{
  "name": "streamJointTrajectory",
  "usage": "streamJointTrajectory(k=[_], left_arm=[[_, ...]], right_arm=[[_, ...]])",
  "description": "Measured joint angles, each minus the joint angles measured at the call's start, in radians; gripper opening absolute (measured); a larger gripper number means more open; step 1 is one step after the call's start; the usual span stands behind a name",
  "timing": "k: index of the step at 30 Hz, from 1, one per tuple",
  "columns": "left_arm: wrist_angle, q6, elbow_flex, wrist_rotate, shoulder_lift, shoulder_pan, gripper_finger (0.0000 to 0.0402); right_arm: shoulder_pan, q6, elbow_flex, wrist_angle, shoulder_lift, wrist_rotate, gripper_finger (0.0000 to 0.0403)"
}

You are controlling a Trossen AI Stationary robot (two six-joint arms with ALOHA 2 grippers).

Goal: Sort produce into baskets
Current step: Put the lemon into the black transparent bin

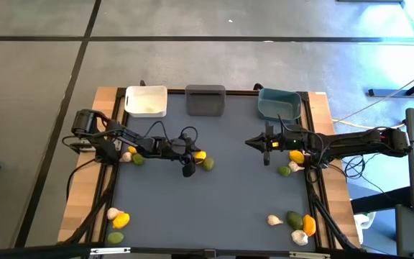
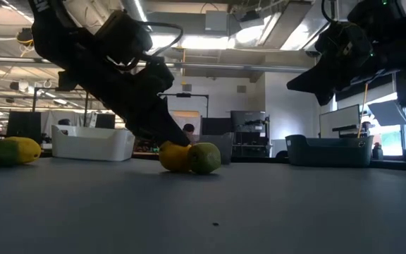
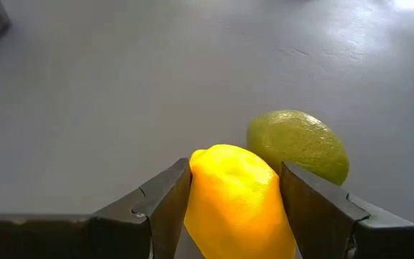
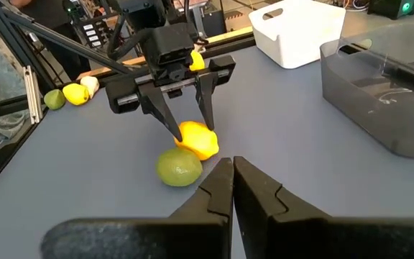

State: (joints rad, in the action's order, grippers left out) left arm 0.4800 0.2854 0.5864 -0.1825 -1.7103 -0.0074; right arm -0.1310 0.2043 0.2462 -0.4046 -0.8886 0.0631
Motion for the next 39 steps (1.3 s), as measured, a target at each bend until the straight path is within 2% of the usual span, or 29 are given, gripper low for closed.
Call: streamJointTrajectory(k=[11, 20, 27, 31, 39], left_arm=[[0.007, 0.029, -0.001, 0.015, -0.002, 0.028, 0.0211], [-0.021, 0.032, -0.007, 0.068, -0.007, 0.037, 0.0271], [-0.059, 0.034, -0.007, 0.068, -0.008, 0.034, 0.028], [-0.059, -0.002, -0.007, 0.067, -0.007, 0.034, 0.0258], [-0.042, -0.057, -0.006, 0.067, -0.006, 0.034, 0.017]], right_arm=[[0.0, 0.0, 0.0, 0.0, 0.0, 0.0, 0.0014], [0.0, 0.0, 0.0, -0.001, 0.0, 0.0, 0.0014], [0.0, 0.0, 0.0, -0.002, 0.0, 0.0, 0.0014], [0.0, 0.0, 0.0, -0.002, 0.0, -0.004, 0.0014], [0.0, 0.0, 0.0, -0.002, 0.0, -0.007, 0.0014]])
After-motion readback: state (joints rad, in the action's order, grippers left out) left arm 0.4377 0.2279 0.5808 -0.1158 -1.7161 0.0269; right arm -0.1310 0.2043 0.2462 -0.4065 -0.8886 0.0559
